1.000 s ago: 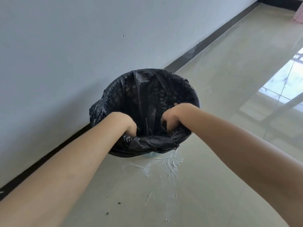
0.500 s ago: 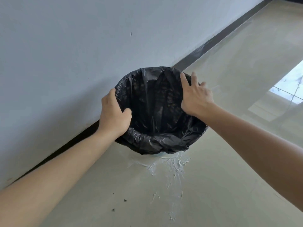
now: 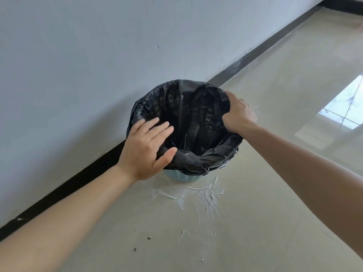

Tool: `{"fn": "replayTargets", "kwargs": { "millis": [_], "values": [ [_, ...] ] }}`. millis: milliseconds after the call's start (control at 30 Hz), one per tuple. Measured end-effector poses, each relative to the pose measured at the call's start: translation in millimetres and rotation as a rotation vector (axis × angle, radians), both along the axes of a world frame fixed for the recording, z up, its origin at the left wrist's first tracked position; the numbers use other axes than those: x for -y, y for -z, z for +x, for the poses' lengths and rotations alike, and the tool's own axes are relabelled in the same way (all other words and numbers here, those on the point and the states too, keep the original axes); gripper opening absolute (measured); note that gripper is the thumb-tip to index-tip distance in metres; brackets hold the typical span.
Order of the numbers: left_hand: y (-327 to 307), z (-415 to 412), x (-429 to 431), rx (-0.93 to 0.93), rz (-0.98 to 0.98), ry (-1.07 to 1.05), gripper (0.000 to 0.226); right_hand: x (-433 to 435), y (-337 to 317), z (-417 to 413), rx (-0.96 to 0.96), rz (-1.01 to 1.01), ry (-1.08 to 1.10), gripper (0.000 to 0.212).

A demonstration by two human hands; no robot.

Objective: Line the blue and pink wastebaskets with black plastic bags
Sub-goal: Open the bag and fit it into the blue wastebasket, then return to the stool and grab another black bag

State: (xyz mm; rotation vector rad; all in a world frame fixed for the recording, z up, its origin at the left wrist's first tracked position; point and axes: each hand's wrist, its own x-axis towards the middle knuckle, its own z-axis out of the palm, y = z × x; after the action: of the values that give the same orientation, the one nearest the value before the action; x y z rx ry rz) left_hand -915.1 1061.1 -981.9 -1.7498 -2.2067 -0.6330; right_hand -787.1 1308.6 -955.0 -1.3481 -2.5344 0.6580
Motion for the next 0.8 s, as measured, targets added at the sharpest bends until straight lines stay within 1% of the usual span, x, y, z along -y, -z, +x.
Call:
{"fn": "replayTargets", "kwargs": {
  "millis": [33,67,133,167,233,267,333,400,500,567,633,700,800],
  "values": [
    [1.1,-1.7,-0.7,-0.065,-0.038,0.004,0.061,0.5,1.4,-0.5,0.025,0.019,0.001,0.078],
    [1.7,-4.0,-1.8,-0.088,-0.050,-0.009,0.061,0.8,2.8,-0.7,0.054,0.045,-0.018,0.075],
    [1.9,-9.5,-2.2,-0.089,-0.057,-0.025,0.066,0.8,5.3,-1.2,0.110,0.128,-0.083,0.067],
    [0.9,-12.3,-0.7,-0.094,-0.049,-0.024,0.069,0.9,5.3,-1.4,0.123,0.171,-0.113,0.066],
    [-8.1,-20.4,3.8,-0.137,-0.007,-0.027,0.072,2.0,2.7,-1.6,0.126,0.247,-0.157,0.070],
    [-16.3,-25.3,5.8,-0.173,0.011,-0.055,0.071,3.3,-0.9,-1.3,0.124,0.294,-0.184,0.073],
    [-37.8,-35.1,7.9,-0.223,-0.002,-0.175,0.068,8.1,-12.9,0.2,0.122,0.406,-0.254,0.074],
    [-61.9,-36.9,9.1,-0.201,-0.076,-0.290,0.068,13.5,-31.2,4.6,0.124,0.512,-0.334,0.074],
    [-106.3,-29.6,15.1,-0.182,-0.175,-0.331,0.071,22.7,-69.4,10.9,0.137,0.589,-0.470,0.073],
    [-152.5,-23.6,18.4,-0.188,-0.165,-0.334,0.073,27.7,-110.1,13.2,0.101,0.569,-0.493,0.073],
    [-212.9,-20.6,19.7,-0.222,-0.127,-0.318,0.075,28.3,-168.1,13.5,0.048,0.571,-0.497,0.075],
    [-287.9,-22.5,17.7,-0.294,-0.106,-0.288,0.077,23.2,-244.3,10.6,0.008,0.613,-0.500,0.077],
    [-426.7,-31.1,14.0,-0.341,-0.065,-0.341,0.076,15.1,-388.2,2.9,-0.049,0.689,-0.493,0.078]
  ]
}}
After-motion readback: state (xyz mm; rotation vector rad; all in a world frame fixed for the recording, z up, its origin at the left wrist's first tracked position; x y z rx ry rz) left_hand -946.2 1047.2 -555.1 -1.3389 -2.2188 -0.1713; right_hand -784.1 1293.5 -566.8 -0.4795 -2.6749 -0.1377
